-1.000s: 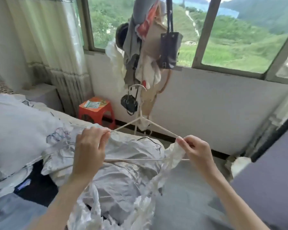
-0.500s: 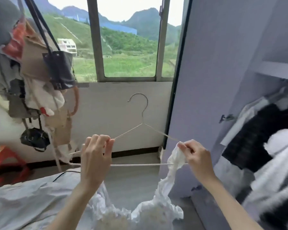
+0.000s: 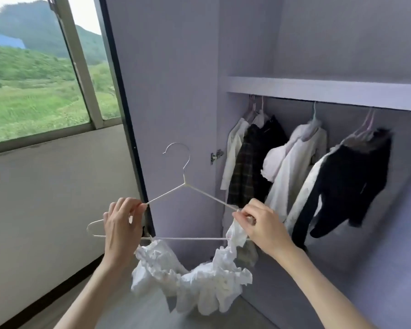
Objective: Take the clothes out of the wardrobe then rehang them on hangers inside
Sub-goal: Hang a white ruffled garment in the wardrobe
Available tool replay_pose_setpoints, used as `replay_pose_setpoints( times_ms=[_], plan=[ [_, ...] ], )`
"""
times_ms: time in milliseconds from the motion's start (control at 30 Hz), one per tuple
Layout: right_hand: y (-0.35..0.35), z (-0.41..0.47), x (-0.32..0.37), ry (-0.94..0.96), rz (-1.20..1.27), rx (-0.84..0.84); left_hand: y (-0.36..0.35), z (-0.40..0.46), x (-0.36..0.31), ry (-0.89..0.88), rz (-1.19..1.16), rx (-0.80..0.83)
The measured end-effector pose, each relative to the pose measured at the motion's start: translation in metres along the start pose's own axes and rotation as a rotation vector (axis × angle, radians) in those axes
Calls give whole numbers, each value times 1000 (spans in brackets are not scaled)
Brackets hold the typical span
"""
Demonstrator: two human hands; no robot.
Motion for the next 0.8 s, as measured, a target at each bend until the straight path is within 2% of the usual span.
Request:
replay_pose_setpoints(
  times_ms=[133,267,400,533,667,800],
  plan=[
    [21,-8,-4,-55,44,-25,-35,31,-10,-89,-135,90],
    [40,-8,-5,-181,85,138,-78,60,-24,-126,-202,161],
    [55,-5,-10,-326,316,340,-120,77,-44,-163,-222,226],
    [69,-5,-27,-398,414,218,-163,81,-63,-179,-257,328],
    [75,0,-51,-441,378,110,-211,85,-83,-206,-268,543],
    [75,12,-76,-492,412,-19,-245,87,-102,-324,-260,664]
  ],
)
Point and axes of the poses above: each hand's wrist, its own z-axis towards the middle knuckle, its own y-axis out of the back of the hand, x = y × z, the point moved 2 cm from there along z, towards the middle knuckle, and after that the axes turned 3 degrees about -y, right-handed, at the moved point
